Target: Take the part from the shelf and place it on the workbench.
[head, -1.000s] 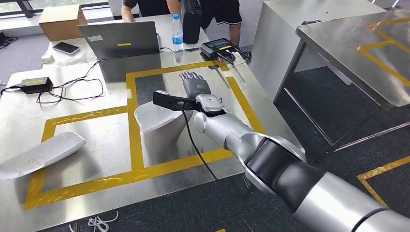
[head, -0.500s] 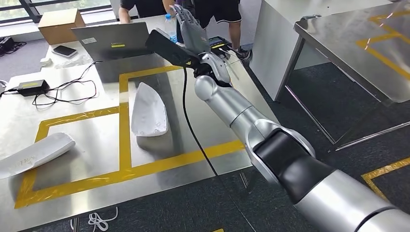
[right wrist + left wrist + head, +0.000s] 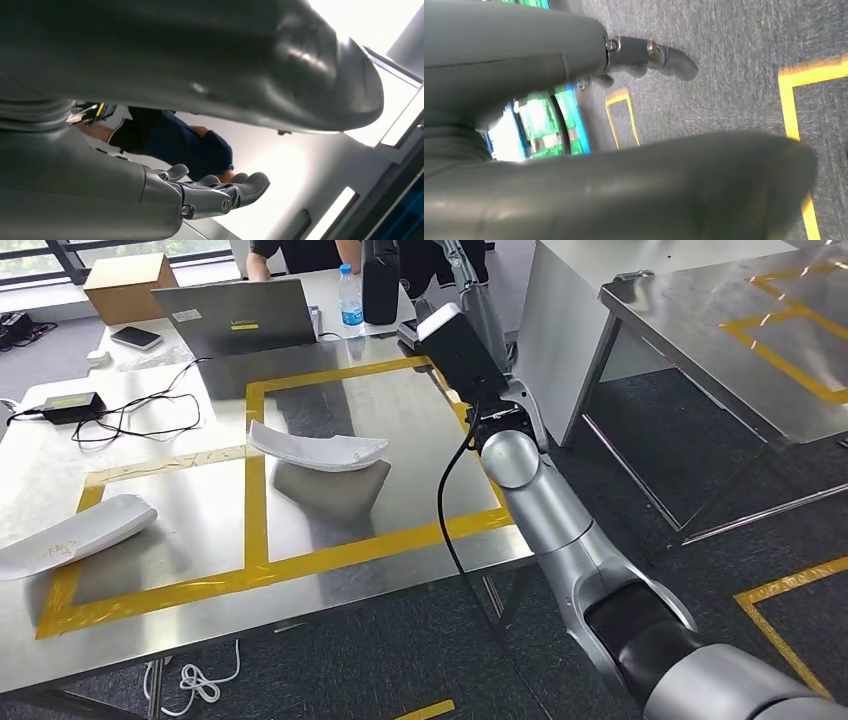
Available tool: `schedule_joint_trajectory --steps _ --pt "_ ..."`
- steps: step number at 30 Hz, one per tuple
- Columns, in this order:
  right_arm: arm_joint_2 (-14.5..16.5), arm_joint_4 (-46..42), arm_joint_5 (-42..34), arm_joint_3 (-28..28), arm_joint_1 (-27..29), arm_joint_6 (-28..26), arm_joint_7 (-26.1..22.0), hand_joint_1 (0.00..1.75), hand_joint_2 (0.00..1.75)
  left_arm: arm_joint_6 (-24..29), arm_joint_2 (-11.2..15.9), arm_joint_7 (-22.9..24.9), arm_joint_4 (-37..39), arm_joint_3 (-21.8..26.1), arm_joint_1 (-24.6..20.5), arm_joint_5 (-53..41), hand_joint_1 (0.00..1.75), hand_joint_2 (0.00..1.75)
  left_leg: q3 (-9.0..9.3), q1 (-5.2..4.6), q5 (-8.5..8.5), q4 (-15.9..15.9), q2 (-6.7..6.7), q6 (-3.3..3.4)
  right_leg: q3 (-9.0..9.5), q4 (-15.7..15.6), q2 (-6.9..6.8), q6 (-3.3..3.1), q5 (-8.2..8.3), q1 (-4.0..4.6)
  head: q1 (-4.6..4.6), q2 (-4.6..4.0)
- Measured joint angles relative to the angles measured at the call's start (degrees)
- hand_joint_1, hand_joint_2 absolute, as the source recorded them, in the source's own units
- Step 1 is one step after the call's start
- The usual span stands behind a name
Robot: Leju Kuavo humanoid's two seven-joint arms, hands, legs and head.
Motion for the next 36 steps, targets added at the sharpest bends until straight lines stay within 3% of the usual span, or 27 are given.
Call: schedule_joint_trajectory --steps 1,2,5,6,7,8,9,11,13,15,16,18,20,21,22,23,25,27,29,31,32,33,35,36 --pt "-0.1 -0.8 0.2 -0.1 0.3 -0.1 0.3 0.0 0.0 0.0 0.0 0.0 0.0 0.0 -0.1 0.0 0.0 0.0 -0.22 0.07 0.68 -0.3 0.11 0.41 -0.37 0.5 0.05 0.32 -0.72 -0.06 0.02 0.0" --pt "-0.2 -1.6 0.4 -0.3 0.5 -0.3 0.5 0.0 0.0 0.0 0.0 0.1 0.0 0.0 -0.2 -0.1 0.0 0.0 -0.62 0.2 1.44 -0.6 0.23 0.78 -1.07 2.1 0.1 0.6 -2.45 -0.11 0.1 0.0" --pt "-0.5 -3.4 0.6 -0.7 1.6 -0.7 0.8 0.0 0.0 0.0 0.0 0.0 -0.1 0.2 -0.4 -0.1 0.0 0.0 -2.75 0.28 3.38 -0.6 0.37 1.29 -4.15 12.2 0.14 1.17 -10.16 -0.28 0.3 0.0" --pt "-0.7 -3.8 0.6 -0.8 2.2 -0.8 0.8 0.0 0.0 0.0 0.0 0.0 -0.1 0.3 -0.4 -0.1 0.0 0.0 -3.58 0.29 3.97 -0.6 0.38 1.26 -4.45 14.9 0.14 1.31 -11.28 -0.32 0.31 0.0" --pt "-0.8 -4.2 0.7 -1.0 2.8 -0.9 0.7 0.0 0.0 0.0 -0.1 0.0 -0.1 0.4 -0.4 0.0 0.0 0.0 -4.42 0.31 4.55 -0.5 0.4 1.19 -3.88 15.9 0.13 1.39 -11.22 -0.35 0.31 0.0" --pt "-0.9 -4.5 0.6 -1.1 3.3 -1.1 0.6 0.0 0.0 0.0 -0.1 -0.2 -0.1 0.5 -0.5 0.1 0.0 0.0 -5.28 0.36 5.12 -0.4 0.42 1.07 -2.22 14.8 0.12 1.44 -10.2 -0.38 0.31 0.0" --pt "-1.1 -4.8 0.6 -1.3 3.7 -1.2 0.4 0.0 0.0 0.0 -0.2 -0.3 -0.1 0.7 -0.5 0.1 0.0 0.0 -6.1 0.41 5.65 -0.2 0.44 0.89 0.43 11.8 0.09 1.47 -8.89 -0.43 0.32 0.0" --pt "-1.6 -5.0 0.6 -2.0 4.1 -1.4 0.2 0.0 0.0 0.0 -0.3 -0.6 -0.1 0.9 -0.5 0.3 0.0 0.0 -7.33 0.44 6.55 0.3 0.38 0.33 6.08 4.1 0.09 1.18 -8.16 -0.32 0.42 0.0" --pt "-2.1 -5.1 0.2 -2.8 4.7 -1.4 -0.1 0.0 0.0 0.0 -0.4 -0.9 -0.1 1.0 -0.4 0.5 0.0 0.0 -7.64 0.43 7.27 0.5 0.27 -0.38 8.3 0.3 0.17 0.28 -8.81 -0.06 0.7 0.0" --pt "-2.4 -5.2 -1.8 -3.7 5.7 -0.3 -0.8 0.0 0.0 0.0 -0.5 -1.0 -0.1 1.3 -0.2 0.7 0.0 0.0 -7.66 0.51 7.86 0.3 0.19 -1.13 7.86 -0.1 0.14 -0.79 -8.12 0.05 0.85 0.0" --pt "-2.5 -5.2 -3.5 -4.3 6.5 0.8 -1.3 0.0 0.0 0.0 -0.5 -1.0 -0.1 1.3 -0.1 0.7 0.0 0.0 -7.95 0.6 7.34 0.6 0.16 -1.43 7.58 -0.2 0.08 -1.24 -7.52 0.04 0.77 0.0" --pt "-2.6 -5.2 -7.6 -5.9 8.7 3.2 -2.7 0.0 0.0 0.0 -0.6 -0.8 -0.1 1.4 0.3 0.7 0.0 0.0 -9.12 0.73 3.04 4.0 0.1 -1.77 6.65 -0.5 -0.1 -1.95 -6.1 -0.07 0.62 0.0" --pt "-2.7 -5.3 -10.8 -8.3 11.9 4.9 -3.9 0.0 0.0 0.0 -0.7 -0.4 0.0 1.4 0.6 0.6 0.0 0.0 -10.54 0.75 -2.85 10.9 0.07 -1.92 5.24 -0.6 -0.25 -2.14 -4.85 0.01 0.47 0.0" --pt "-2.7 -5.3 -11.9 -9.7 13.9 5.6 -4.4 0.0 0.0 0.0 -0.7 -0.1 0.0 1.4 0.7 0.6 0.0 0.0 -10.82 0.76 -4.24 14.1 0.07 -1.98 4.49 -0.5 -0.38 -2.08 -4.26 0.06 0.44 0.0" --pt "-2.7 -5.2 -12.7 -11.1 16.2 6.3 -4.9 0.0 0.0 0.0 -0.7 0.2 0.0 1.4 0.7 0.6 0.0 0.0 -10.45 0.77 -4.29 16.0 0.08 -1.99 3.75 -0.5 -0.54 -1.98 -3.67 0.09 0.45 0.0" --pt "-2.8 -5.0 -13.3 -12.7 18.7 7.0 -5.2 0.0 0.0 0.0 -0.7 0.5 0.0 1.4 0.8 0.6 0.0 0.0 -9.24 0.78 -3.23 16.1 0.08 -1.95 2.99 -0.4 -0.71 -1.83 -3.1 0.1 0.45 0.0" --pt "-2.8 -4.1 -13.7 -15.8 23.5 7.9 -5.9 0.0 0.0 0.0 -0.7 0.9 0.0 1.6 1.0 0.7 0.0 0.0 -4.22 0.86 -1.21 10.9 -0.02 -1.85 1.53 -0.2 -0.96 -1.38 -2.02 0.05 0.48 0.0" --pt "-2.8 -2.7 -13.4 -19.0 27.3 8.6 -6.6 0.0 0.0 0.0 -0.8 1.2 0.0 1.7 1.1 0.7 0.0 0.0 1.25 0.79 -2.03 3.3 -0.39 -1.58 0.59 0.0 -1.04 -0.72 -1.14 0.07 0.55 0.0" --pt "-2.7 0.1 -13.0 -21.7 30.0 9.7 -7.3 0.0 0.0 0.0 -0.8 1.5 0.0 1.8 1.2 0.4 0.0 0.0 3.04 0.49 -3.02 0.2 -0.61 -0.92 0.48 -0.1 -1.04 0.07 -0.26 0.07 0.61 0.0" --pt "-2.5 5.4 -12.6 -24.0 31.3 11.3 -7.9 0.0 0.0 0.0 -0.8 1.9 0.0 1.8 1.3 -0.2 0.0 0.0 2.37 0.38 -2.13 -0.1 -0.32 0.14 0.38 -0.1 -0.86 0.85 -0.03 -0.12 0.55 0.0" --pt "-2.4 9.0 -12.7 -25.1 31.6 12.5 -8.2 0.0 0.0 0.0 -0.8 2.0 0.0 1.8 1.3 -0.5 0.0 0.0 1.89 0.38 -1.5 -0.2 -0.12 0.69 -0.03 0.7 -0.73 1.16 -1.28 -0.23 0.55 0.0" --pt "-2.2 12.9 -13.1 -26.3 31.6 14.5 -8.6 0.0 0.0 0.0 -0.8 2.1 0.0 1.8 1.2 -0.7 0.0 0.0 1.23 0.4 -0.77 -0.4 0.08 1.16 -0.73 2.6 -0.59 1.38 -3.66 -0.29 0.55 0.0" --pt "-1.9 22.0 -15.3 -28.8 31.0 20.3 -9.6 0.0 0.0 0.0 -0.6 1.9 -0.1 1.8 1.2 -1.2 0.0 0.0 -0.34 0.27 0.63 -0.4 0.29 1.69 -2.46 9.2 -0.43 1.62 -9.67 -0.3 0.63 0.0" --pt "-1.7 26.7 -16.5 -30.0 30.7 23.1 -10.2 0.0 0.0 0.0 -0.5 1.6 -0.1 1.7 1.2 -1.3 0.0 0.0 -1.24 0.19 1.35 -0.3 0.32 1.8 -3.01 12.7 -0.4 1.68 -11.44 -0.29 0.66 0.0"
